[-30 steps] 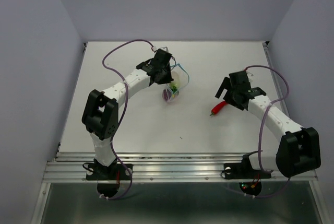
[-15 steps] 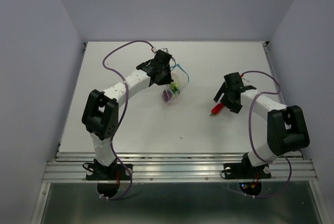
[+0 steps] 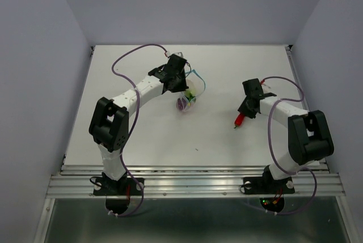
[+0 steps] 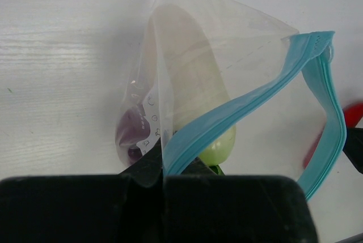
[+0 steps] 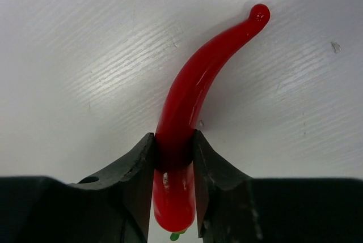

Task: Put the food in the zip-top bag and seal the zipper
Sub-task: Pick up the fake vegetable at the center of the board, then place the fake vegetable in the zipper food storage bag.

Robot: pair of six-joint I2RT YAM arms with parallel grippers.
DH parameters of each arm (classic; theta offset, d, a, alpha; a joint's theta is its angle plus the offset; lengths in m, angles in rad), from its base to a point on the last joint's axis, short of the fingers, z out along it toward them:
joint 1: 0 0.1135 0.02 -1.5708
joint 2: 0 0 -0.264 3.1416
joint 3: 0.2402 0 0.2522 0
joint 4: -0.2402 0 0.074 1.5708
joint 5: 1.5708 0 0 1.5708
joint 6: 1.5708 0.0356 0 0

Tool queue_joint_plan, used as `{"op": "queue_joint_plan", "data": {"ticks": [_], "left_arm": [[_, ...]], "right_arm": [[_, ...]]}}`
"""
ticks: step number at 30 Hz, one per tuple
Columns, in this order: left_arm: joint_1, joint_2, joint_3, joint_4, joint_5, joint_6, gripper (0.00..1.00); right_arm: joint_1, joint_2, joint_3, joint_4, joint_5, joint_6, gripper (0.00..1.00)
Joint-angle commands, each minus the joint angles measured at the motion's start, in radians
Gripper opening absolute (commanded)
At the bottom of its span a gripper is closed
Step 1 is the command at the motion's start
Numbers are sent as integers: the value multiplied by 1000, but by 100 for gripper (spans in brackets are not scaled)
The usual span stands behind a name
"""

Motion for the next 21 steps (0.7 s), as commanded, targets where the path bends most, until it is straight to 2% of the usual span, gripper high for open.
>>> {"op": "queue_joint_plan", "data": {"ticks": [1, 6, 10, 12, 15, 17, 21], "left_arm": [[4, -38, -10, 30, 11, 15, 0], [4, -43, -7, 32, 19, 13, 0], [4, -43, -7, 33, 24, 8, 0], [4, -43, -6, 33, 27, 2, 0], [2, -41, -4, 32, 28, -8, 0], [2, -38, -4, 32, 30, -12, 0], [2, -33, -1, 25, 27, -30, 0]], "right_arm": [[-7, -41, 8, 86, 24, -50, 24], [-7, -188, 6, 284, -150, -204, 19], [16, -293, 4, 485, -320, -255, 19], [39, -319, 9, 578, -348, -265, 19], [128, -327, 35, 678, -352, -300, 19], [186, -311, 60, 705, -294, -324, 19], [268, -218, 113, 815, -232, -294, 20]]}}
